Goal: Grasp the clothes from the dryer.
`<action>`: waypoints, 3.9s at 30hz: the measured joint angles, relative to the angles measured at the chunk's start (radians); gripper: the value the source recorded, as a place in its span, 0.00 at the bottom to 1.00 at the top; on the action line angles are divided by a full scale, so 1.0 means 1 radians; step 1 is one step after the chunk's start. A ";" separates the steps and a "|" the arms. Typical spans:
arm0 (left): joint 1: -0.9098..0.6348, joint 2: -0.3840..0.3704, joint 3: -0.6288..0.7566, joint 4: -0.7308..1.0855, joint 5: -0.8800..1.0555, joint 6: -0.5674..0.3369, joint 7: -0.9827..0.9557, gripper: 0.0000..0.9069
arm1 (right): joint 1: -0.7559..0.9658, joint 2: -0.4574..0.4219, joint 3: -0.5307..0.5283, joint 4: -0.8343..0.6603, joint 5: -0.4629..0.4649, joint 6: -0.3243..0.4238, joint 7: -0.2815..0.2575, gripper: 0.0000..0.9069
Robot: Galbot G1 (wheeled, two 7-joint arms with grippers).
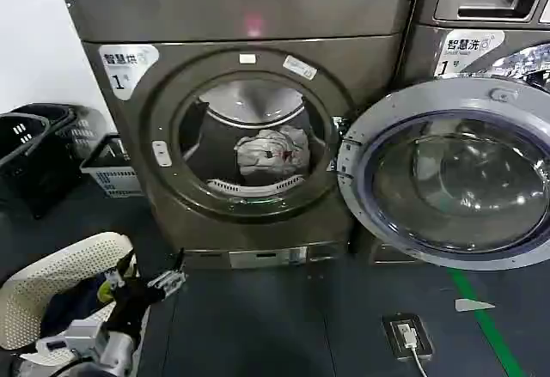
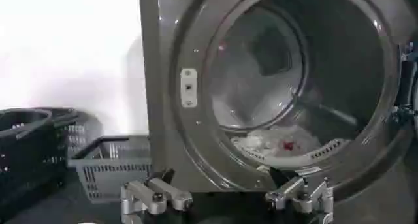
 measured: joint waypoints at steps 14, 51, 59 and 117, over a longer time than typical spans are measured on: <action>0.004 -0.010 -0.003 -0.008 0.013 -0.002 0.005 1.00 | 0.012 -0.002 -0.016 -0.007 0.000 0.022 -0.015 1.00; -0.038 0.008 0.006 0.016 0.007 -0.005 0.024 1.00 | -0.004 0.011 0.000 -0.026 0.014 0.104 -0.041 1.00; -0.057 0.018 0.009 0.031 0.005 -0.006 0.027 1.00 | -0.015 0.010 0.011 -0.026 0.015 0.128 -0.044 1.00; -0.065 0.010 0.009 0.035 0.008 -0.001 0.028 1.00 | -0.022 0.012 0.008 -0.016 0.031 0.170 -0.079 1.00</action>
